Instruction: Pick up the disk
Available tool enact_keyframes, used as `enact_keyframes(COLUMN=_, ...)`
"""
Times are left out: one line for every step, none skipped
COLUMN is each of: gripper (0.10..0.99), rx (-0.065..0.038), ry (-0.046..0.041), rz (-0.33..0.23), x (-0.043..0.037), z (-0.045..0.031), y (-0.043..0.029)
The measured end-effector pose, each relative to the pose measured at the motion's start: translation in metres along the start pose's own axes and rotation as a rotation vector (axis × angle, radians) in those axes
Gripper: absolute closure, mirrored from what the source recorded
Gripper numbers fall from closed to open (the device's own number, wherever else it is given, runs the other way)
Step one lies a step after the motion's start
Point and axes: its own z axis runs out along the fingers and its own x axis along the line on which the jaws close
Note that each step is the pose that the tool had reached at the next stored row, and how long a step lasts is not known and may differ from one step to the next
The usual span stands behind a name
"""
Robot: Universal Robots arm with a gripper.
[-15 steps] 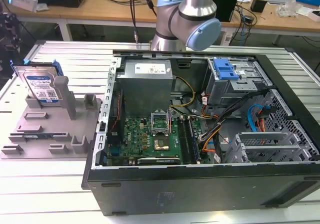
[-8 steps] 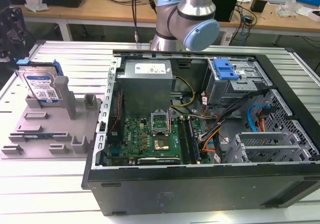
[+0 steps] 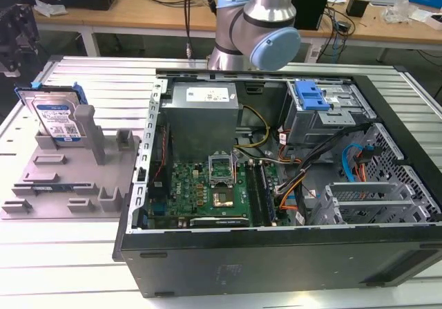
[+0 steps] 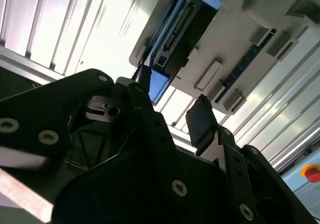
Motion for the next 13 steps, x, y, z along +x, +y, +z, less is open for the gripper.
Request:
enact_keyframes(gripper=0.529, rx=0.000, ry=-0.0001, rz=-0.003, x=-0.0002, z=0.0006, y=0.0014)
enact_keyframes(gripper=0.529, rx=0.000, ry=-0.0001, rz=-0.006, x=-0.0004, z=0.0010, y=0.0029)
enact_keyframes(gripper=0.529, rx=0.000, ry=-0.0003, rz=-0.012, x=-0.0012, z=0.0028, y=0.0048)
enact_keyframes(gripper=0.529, rx=0.000, ry=-0.0002, rz=-0.019, x=-0.0024, z=0.0046, y=0.0060)
enact_keyframes(gripper=0.529, rx=0.000, ry=-0.0002, rz=-0.024, x=-0.0033, z=0.0058, y=0.0065)
enact_keyframes(gripper=0.529, rx=0.000, ry=-0.0003, rz=-0.032, x=-0.0042, z=0.0072, y=0.0068)
enact_keyframes(gripper=0.529, rx=0.000, ry=-0.0002, rz=-0.035, x=-0.0042, z=0.0077, y=0.0068)
enact_keyframes(gripper=0.529, rx=0.000, ry=-0.0003, rz=-0.037, x=-0.0042, z=0.0084, y=0.0068)
enact_keyframes(gripper=0.529, rx=0.000, ry=-0.0004, rz=-0.039, x=-0.0043, z=0.0093, y=0.0069)
enact_keyframes(gripper=0.529, rx=0.000, ry=-0.0003, rz=-0.039, x=-0.0043, z=0.0096, y=0.0069)
enact_keyframes(gripper=0.529, rx=0.000, ry=-0.0003, rz=-0.039, x=-0.0041, z=0.0098, y=0.0070)
enact_keyframes(gripper=0.529, rx=0.000, ry=-0.0003, rz=-0.039, x=-0.0041, z=0.0098, y=0.0070)
enact_keyframes(gripper=0.529, rx=0.000, ry=-0.0003, rz=-0.039, x=-0.0040, z=0.0099, y=0.0069)
